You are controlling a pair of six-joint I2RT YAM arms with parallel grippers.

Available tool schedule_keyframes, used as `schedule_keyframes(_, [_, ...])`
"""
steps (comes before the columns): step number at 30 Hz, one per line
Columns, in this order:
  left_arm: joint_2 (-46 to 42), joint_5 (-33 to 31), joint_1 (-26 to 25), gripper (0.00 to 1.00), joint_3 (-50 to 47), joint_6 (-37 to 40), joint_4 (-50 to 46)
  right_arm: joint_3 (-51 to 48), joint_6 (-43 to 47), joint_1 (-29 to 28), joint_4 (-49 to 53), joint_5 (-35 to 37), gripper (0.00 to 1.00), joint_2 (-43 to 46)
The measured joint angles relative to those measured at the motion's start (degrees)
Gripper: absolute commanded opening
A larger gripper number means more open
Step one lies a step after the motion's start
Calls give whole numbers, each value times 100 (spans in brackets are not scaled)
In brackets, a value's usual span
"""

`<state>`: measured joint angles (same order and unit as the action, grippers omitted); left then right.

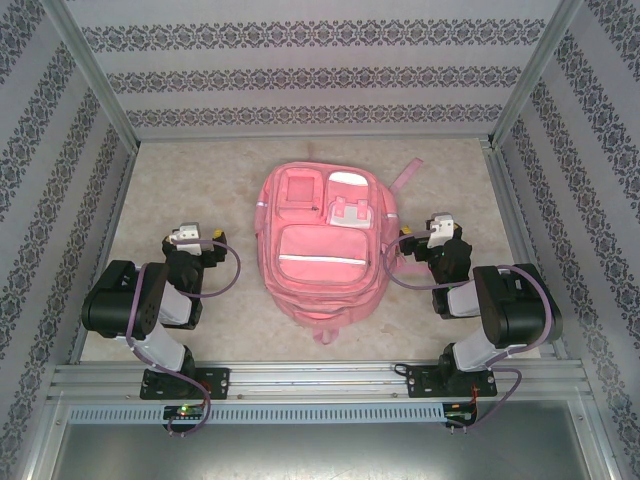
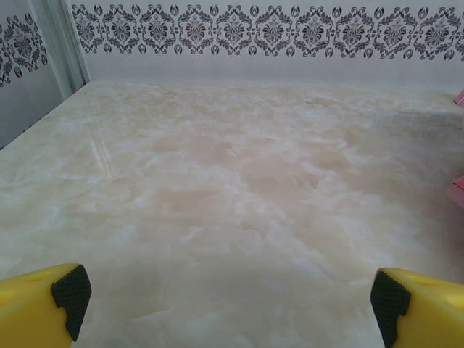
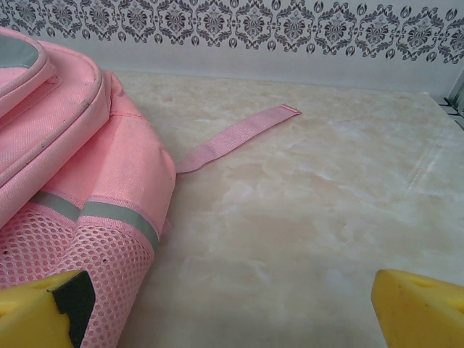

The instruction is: Pack books, pencil case, and school supplies into a backpack

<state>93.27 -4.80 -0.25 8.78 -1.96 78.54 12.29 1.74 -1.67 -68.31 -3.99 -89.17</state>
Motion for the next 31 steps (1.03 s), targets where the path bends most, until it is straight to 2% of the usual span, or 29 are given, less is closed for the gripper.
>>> schedule_keyframes(31, [0,0,0,100,0,0,2,195,0,0,289,2,98,0])
